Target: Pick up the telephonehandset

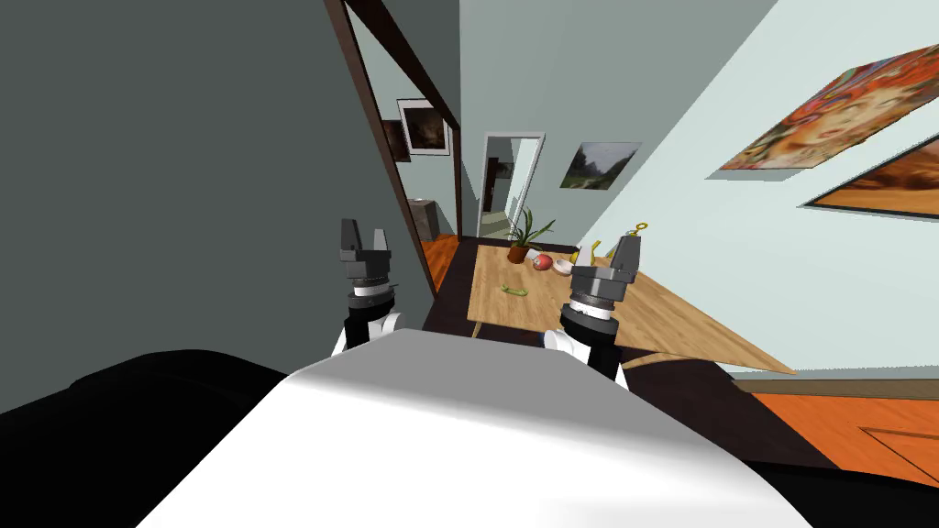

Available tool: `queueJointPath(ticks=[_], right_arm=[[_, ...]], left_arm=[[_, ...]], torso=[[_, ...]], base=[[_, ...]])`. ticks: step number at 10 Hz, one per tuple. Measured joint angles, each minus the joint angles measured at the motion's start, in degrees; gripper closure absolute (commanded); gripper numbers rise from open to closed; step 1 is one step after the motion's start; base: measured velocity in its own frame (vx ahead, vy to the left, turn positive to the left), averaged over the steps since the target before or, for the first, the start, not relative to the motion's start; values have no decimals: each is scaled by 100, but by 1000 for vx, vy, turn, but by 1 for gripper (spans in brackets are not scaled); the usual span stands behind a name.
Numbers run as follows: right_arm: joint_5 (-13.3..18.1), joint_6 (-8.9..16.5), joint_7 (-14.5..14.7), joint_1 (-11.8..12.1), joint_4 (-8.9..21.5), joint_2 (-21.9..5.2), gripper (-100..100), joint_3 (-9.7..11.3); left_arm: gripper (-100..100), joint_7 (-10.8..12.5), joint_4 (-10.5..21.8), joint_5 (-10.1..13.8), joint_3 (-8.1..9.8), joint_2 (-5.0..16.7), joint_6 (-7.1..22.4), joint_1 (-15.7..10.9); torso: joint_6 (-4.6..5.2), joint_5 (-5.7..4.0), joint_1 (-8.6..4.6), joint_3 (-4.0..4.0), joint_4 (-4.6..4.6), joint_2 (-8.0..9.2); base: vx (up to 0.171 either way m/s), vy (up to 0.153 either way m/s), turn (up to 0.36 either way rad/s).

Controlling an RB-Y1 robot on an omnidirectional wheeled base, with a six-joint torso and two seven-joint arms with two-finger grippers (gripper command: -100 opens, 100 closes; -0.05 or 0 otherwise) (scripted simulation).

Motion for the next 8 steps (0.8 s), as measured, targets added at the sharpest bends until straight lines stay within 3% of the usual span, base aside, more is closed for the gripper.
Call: queueJointPath(ticks=[3,6,8], right_arm=[[181,-229,65,28,208,-344,-100,53],[427,-553,143,55,606,-765,-100,130],[598,-754,217,45,886,-970,-100,220]], left_arm=[[0,0,0,0,-1,0,0,-1],[0,0,0,0,-1,-1,0,-1],[0,0,0,0,0,0,0,0]], torso=[[-1,2,9,12,5,21],[-3,6,24,16,6,29],[2,4,14,14,6,23]], base=[[-61,35,195],[-73,68,262],[-42,36,115]])
